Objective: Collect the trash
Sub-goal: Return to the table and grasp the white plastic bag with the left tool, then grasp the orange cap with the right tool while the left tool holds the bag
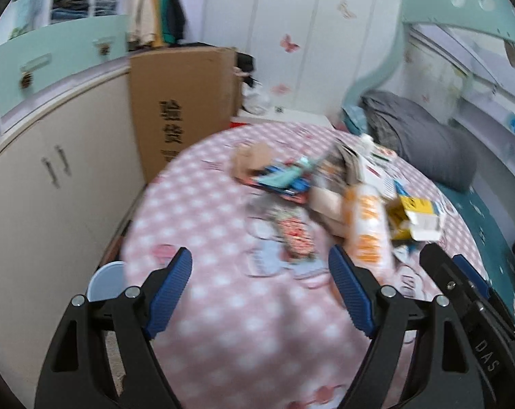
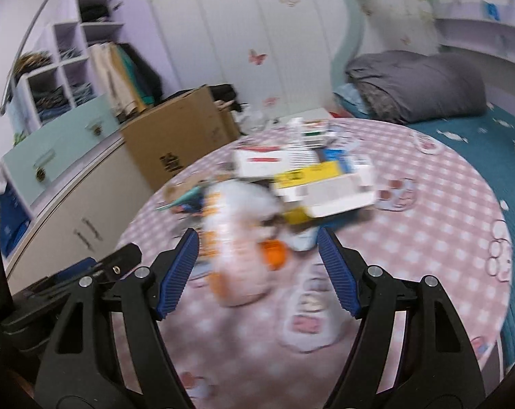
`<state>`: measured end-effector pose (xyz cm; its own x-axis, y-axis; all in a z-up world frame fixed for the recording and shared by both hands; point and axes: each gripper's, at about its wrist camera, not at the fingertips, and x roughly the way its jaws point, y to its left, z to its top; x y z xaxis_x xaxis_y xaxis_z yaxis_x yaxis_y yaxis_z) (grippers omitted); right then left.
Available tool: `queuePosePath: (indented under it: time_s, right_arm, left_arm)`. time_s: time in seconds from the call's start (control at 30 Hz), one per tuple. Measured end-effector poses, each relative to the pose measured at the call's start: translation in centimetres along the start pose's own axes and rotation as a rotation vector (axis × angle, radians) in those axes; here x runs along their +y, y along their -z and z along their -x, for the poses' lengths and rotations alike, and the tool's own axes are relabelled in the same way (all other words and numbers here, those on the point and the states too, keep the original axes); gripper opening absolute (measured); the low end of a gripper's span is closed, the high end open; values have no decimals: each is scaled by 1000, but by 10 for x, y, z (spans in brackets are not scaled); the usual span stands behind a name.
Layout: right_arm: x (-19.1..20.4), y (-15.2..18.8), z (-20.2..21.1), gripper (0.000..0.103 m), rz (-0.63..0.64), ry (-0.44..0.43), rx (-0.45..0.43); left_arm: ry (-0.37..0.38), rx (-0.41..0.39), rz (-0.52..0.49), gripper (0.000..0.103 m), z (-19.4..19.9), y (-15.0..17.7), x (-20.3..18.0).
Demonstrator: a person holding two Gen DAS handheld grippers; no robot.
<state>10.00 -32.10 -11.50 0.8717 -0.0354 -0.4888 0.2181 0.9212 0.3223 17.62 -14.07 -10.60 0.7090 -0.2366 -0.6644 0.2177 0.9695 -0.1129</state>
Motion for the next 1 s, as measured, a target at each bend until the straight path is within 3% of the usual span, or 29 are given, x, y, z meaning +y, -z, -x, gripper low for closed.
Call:
queuePosePath:
  time_s: [0.17,0.37,0.47,0.5,0.53,0.73,1.0]
  right_arm:
    - [-43,-4,2,72,-59,30,-5]
    - [-60,-5,-8,72,-80,18,44]
    - [-59,-6,-13,72,-84,-9,68]
    - [-57,-6,-15,72,-80,-12,73]
    - [-55,-7,-17,72,-74,-14,79]
    - [-41,-5,-22,72,-49,-37,113]
    - [-4,3,-52,71,83,-38,264]
  left_arm:
    - [30,22,-48,81,-22,0,-35]
    - [52,35,-92,79,-44,0,-56]
    - [103,44,-104,56,-46,-1,-57]
    - [128,50,-116,39,-47,-1,-58]
    - [148,50,-134,29,-47,-1,-59]
    - [142,-9,-146,22,-30,-2,-46]
    - [53,-147,-53,22,14,-8,4]
